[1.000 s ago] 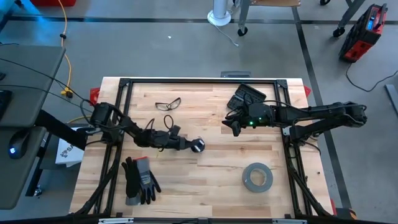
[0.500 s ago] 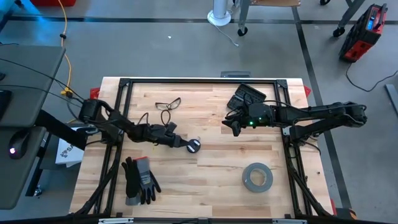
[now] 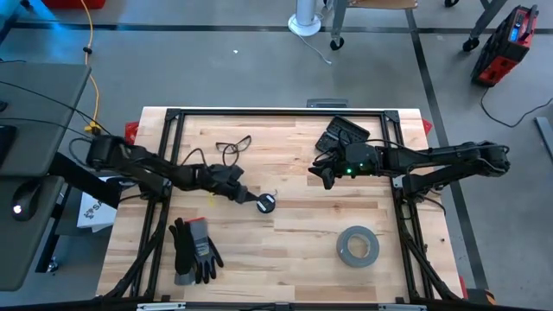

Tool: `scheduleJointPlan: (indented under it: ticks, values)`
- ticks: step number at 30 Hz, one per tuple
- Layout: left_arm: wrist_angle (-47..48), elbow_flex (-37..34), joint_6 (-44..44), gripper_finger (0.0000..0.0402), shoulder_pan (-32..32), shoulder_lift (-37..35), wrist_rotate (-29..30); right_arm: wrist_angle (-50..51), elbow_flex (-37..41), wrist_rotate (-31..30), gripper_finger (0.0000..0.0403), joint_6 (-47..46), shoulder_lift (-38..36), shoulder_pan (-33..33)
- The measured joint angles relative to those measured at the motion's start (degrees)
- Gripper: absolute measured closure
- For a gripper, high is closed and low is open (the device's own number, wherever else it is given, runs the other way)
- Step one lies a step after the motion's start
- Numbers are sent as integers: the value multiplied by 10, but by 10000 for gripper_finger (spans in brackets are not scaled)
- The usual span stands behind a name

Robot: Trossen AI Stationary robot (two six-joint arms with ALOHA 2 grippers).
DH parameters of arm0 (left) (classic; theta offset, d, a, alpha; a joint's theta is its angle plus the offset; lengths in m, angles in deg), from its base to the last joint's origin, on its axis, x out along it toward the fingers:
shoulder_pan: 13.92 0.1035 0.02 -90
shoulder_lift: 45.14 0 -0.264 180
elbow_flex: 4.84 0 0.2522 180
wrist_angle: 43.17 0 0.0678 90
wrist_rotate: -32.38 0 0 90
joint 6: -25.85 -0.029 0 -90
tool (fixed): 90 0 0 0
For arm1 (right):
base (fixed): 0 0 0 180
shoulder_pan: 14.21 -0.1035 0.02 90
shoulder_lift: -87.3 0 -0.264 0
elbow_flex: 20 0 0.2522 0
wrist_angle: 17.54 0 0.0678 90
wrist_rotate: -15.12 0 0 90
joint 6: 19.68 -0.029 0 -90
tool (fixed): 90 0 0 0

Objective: Coil cords
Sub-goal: Return to Home Position

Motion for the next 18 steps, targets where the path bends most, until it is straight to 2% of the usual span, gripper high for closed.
scheduleJointPlan:
  ticks: [2, 4, 8, 10, 12, 15, 16, 18]
  values:
    - [18, 0, -4, 234, 1, -40, -1, 0, 0, 0, 234, 1, 0, 0]
    - [37, 0, -12, 234, -2, -93, 23, 0, 0, -1, 234, 11, 0, 0]
    - [134, 1, -83, 238, -29, -219, 127, 0, 0, -38, 234, 32, -22, 1]
    - [192, 0, -136, 248, -36, -275, 167, -5, 0, -35, 245, 50, -40, 8]
    - [228, 0, -198, 272, -35, -321, 182, -4, 0, -24, 281, 60, -57, 13]
    - [267, 0, -259, 339, -22, -368, 173, -4, 0, -23, 375, 82, -81, 16]
    - [269, -3, -273, 368, -18, -380, 169, -4, 0, -24, 386, 89, -90, 15]
    - [248, -19, -296, 390, -8, -405, 165, -3, 0, -30, 389, 102, -107, 5]
